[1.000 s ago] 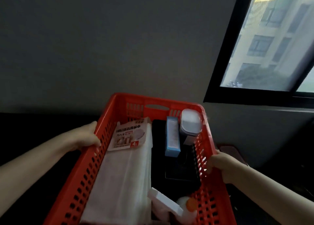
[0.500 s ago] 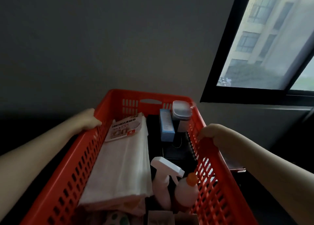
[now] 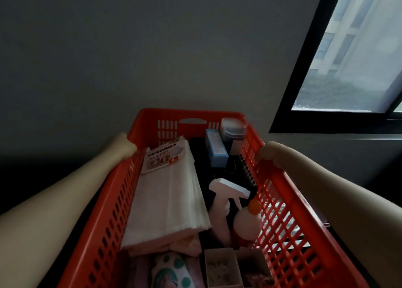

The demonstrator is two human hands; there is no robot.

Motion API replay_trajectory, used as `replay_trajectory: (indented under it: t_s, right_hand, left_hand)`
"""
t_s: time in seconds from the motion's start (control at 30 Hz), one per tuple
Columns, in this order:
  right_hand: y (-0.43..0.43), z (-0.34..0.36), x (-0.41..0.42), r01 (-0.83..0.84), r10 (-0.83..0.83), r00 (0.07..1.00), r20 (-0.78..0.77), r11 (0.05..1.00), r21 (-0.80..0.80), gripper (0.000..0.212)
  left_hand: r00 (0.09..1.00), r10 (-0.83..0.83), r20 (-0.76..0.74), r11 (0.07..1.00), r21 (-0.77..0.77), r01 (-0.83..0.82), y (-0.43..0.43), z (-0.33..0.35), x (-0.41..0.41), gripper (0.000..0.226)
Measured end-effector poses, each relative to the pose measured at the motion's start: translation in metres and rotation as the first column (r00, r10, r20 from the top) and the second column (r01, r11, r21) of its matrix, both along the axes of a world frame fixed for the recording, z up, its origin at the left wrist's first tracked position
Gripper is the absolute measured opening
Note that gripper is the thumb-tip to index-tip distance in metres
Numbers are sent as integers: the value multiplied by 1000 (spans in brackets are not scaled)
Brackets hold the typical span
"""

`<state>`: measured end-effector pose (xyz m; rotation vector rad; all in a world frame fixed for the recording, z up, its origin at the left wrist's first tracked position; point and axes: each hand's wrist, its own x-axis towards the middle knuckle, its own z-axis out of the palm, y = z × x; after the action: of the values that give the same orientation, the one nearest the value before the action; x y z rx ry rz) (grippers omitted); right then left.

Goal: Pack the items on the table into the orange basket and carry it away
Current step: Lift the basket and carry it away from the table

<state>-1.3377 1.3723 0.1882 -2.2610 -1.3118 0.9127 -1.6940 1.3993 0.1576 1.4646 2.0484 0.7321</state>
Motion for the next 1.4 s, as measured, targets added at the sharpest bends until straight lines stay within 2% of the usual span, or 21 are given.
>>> replay_trajectory:
  t_s: [0.17,0.37,0.6,0.77,0.97,1.2,1.4]
  right_hand:
    - [25,-6,-15,-29,29,1000,0,999,17,32]
    - [69,-11,-24,-98,101,993,-56,994,53,35]
    - [119,-9,-41,-160,164,986,-39,982,101,36]
    - [150,-7,-51,-198,201,979,-13,974,113,36]
    - [169,-13,-60,-152,154,988,-30,986,72,37]
    - [169,-21,-68,-130,130,991,2,987,93,35]
    - [168,-21,-70,-113,110,993,41,989,93,34]
  left_hand:
    - [1000,18,-26,1000,-21,-18,23,4,-16,41]
    - [993,86,-77,996,4,-86,46,3,-28,33]
    - [985,151,-84,988,25,-150,76,3,-41,42]
    - [985,149,-91,989,22,-147,100,4,-50,39]
    - [990,78,-118,997,17,-77,123,7,-65,34]
    - [997,32,-67,999,-20,-33,128,10,-74,50]
    - [993,59,-101,998,-11,-61,133,5,-75,32]
